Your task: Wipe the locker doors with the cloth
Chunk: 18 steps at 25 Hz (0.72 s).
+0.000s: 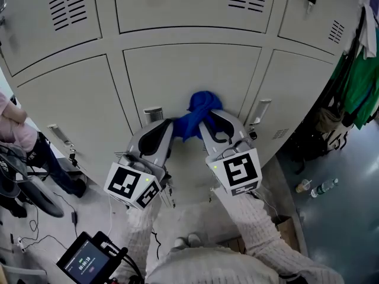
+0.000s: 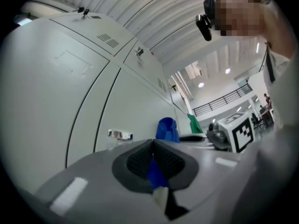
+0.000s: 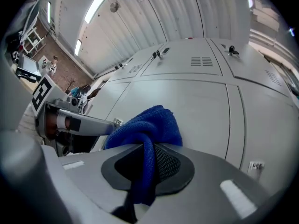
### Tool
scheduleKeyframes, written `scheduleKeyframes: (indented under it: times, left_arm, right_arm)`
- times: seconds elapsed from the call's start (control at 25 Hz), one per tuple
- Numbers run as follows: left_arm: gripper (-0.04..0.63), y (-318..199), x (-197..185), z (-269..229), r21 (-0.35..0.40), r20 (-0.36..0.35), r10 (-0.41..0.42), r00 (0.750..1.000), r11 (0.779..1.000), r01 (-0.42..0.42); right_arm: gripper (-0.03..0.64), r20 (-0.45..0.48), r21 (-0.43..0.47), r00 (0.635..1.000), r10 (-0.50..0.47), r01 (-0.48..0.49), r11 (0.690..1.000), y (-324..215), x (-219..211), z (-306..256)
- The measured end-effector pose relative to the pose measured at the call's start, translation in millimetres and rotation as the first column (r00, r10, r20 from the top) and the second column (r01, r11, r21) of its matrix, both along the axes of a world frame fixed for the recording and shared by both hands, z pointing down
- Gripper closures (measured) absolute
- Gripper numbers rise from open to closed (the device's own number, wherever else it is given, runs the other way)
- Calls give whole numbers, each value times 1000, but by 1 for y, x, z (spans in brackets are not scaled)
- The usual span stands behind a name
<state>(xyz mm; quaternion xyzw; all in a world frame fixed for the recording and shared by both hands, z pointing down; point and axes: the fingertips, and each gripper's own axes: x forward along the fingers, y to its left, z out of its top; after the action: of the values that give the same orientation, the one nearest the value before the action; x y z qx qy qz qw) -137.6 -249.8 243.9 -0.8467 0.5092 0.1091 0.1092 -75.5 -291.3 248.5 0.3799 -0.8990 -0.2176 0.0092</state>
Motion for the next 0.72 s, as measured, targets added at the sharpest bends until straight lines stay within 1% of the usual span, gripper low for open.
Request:
scheduleKeyframes:
  times: [0.12, 0.2, 0.32, 0.48, 0.6, 0.72]
  left_arm:
    - [589, -2, 13, 22, -37, 6, 19, 1000, 999, -19]
    - [589, -1, 17, 37, -66, 9, 17, 1000, 998, -17]
    - [589, 3, 19, 55, -113, -12, 27, 1000, 993, -28]
    - [589, 6, 21, 80, -165, -9, 24, 1000, 986, -25]
    - [589, 9, 25, 95, -200, -11, 35, 999, 979, -36]
    - [589, 10, 26, 105, -224, 20, 34, 999, 974, -29]
  right_arm:
    - [561, -28, -65, 1000, 12, -13, 998, -6, 4, 36]
    - [561, -43, -110, 999, 15, -19, 994, -6, 3, 59]
    - [561, -70, -155, 997, 20, -30, 988, -7, 1, 90]
    - [561, -87, -187, 996, 24, -40, 981, -9, 2, 118]
    - [561, -97, -193, 995, 26, -44, 980, -9, 2, 130]
    - [561, -99, -194, 995, 23, -42, 980, -10, 1, 134]
